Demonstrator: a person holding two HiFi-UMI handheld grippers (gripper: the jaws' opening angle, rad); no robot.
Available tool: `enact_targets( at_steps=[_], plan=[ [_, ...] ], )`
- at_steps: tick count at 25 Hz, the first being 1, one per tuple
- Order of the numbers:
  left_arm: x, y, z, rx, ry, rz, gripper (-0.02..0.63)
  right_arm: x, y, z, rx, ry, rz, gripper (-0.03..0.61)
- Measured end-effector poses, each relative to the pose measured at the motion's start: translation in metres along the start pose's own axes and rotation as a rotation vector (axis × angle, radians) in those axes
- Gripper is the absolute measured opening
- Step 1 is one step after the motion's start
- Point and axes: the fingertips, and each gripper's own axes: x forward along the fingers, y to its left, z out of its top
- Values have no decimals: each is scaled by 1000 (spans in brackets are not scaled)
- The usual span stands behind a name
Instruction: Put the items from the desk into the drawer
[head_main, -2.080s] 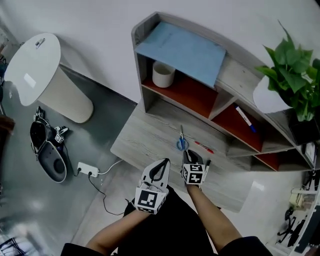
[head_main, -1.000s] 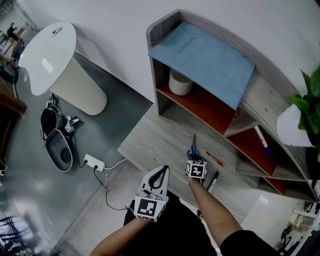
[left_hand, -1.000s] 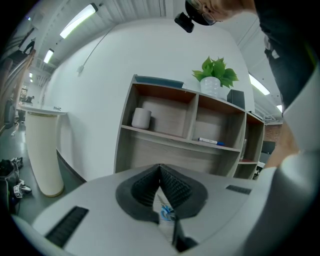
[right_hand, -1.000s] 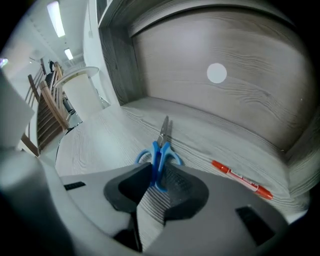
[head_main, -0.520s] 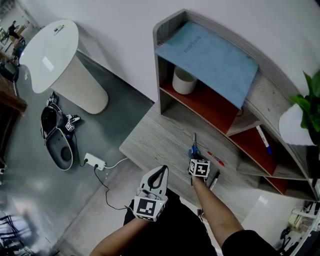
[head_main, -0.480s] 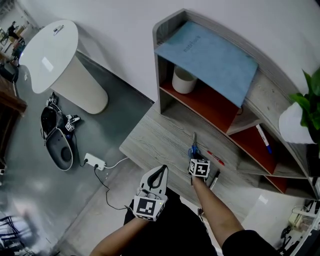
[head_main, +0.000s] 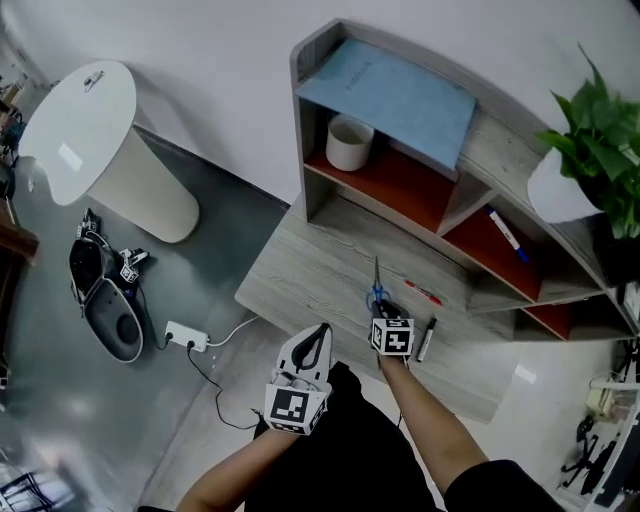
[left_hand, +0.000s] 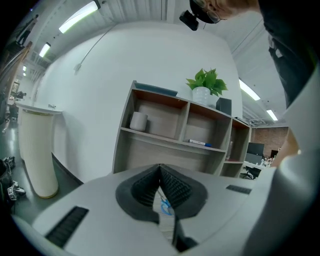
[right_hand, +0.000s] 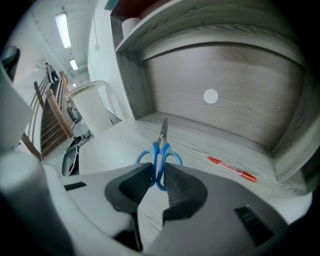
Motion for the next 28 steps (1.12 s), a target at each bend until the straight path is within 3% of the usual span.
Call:
enact_targets(
  at_steps=[11, 17, 21, 28],
  plan=[
    [-55, -32, 4, 5, -39, -145, 5, -81, 37, -28, 4, -73, -70, 87],
    [-90, -33, -25, -36, 13, -190, 5, -129, 43, -49, 71, -127, -120, 86],
    [-102, -53, -42, -21, 47, -247, 5, -163, 37, -85, 106, -129, -158, 86],
    [-117, -106, -48, 22, 27, -332, 5, -202, 21, -135, 137, -136, -188, 86]
  ],
)
